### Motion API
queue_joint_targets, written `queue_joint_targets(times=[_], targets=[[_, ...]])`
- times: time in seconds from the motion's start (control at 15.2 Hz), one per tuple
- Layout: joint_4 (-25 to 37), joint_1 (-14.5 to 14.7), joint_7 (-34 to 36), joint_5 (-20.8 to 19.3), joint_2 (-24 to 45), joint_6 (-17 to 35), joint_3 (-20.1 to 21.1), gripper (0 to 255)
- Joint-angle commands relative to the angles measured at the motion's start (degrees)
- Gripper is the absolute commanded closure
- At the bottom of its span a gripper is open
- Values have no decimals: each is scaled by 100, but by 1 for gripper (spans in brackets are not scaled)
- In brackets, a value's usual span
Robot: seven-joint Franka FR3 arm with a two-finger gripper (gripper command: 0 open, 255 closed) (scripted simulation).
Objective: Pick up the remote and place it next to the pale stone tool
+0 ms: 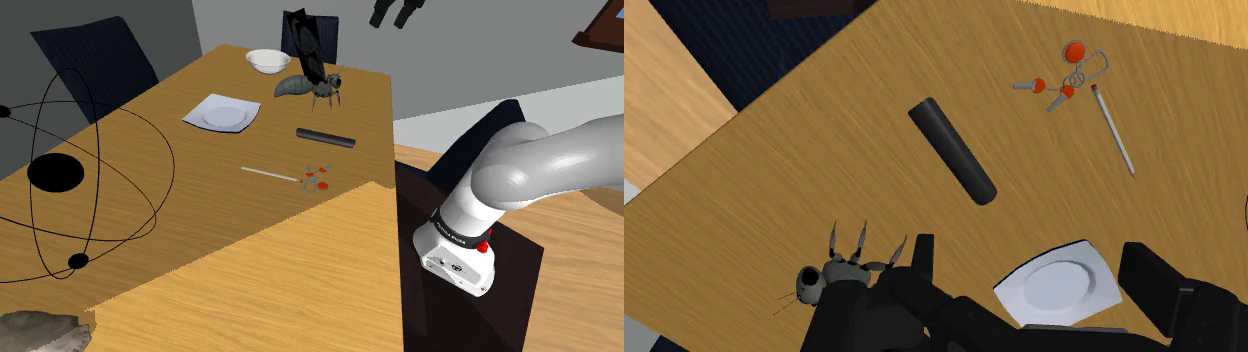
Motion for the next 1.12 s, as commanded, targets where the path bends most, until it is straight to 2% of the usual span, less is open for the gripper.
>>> queue_joint_targets(times=[0.0,0.53,1.06], targets=[[0,0,0,0,0,0,0,0],[-803,301,-1144,-127,788,1058,-353,0],[-1235,581,-2291,-209,1994,2160,-673,0]])
